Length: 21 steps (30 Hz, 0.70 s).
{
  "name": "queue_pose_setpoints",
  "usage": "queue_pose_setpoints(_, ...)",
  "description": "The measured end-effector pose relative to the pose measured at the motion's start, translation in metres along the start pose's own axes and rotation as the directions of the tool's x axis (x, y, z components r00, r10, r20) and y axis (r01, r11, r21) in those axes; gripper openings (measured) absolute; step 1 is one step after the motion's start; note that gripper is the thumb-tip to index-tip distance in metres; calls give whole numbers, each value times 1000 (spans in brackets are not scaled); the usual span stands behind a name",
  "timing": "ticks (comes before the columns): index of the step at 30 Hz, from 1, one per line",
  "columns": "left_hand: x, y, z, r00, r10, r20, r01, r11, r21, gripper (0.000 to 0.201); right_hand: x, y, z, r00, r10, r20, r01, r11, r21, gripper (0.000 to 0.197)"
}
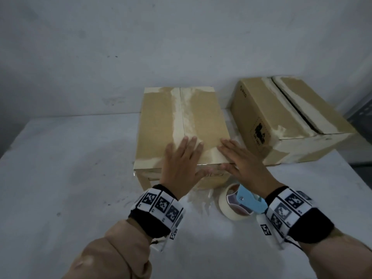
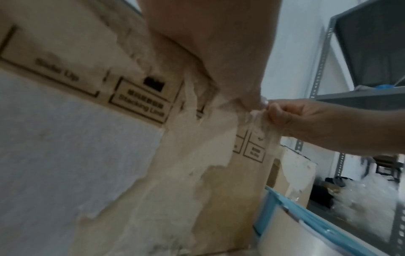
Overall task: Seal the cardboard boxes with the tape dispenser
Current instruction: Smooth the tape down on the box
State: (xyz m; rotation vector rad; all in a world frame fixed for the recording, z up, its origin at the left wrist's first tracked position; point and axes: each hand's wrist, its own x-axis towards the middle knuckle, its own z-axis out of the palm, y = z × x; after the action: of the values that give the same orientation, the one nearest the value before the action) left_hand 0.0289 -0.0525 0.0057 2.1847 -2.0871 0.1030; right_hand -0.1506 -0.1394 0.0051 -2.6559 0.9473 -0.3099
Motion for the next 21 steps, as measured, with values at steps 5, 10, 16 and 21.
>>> queue_pose_setpoints(5,2,-2,7,1000,13,15,-14,998,57,64,-2,11,13,995,-55,-85,59,997,41,74)
queue_pose_setpoints(10,8,6,-15,999,-52,4,53,998,-24,67,-3,17,14,981,-140,-135,153,984,87,68)
queue_pose_setpoints(16,25,35,-28,974,-151,171,166,983,-80,93,-12,19,-10,985,148,-91,-75,836,543,84)
queue_pose_setpoints(21,24,36,-7,980,-128,153,137,989,-51,89,-17,33,5,992,34,-122,24,897,442,50)
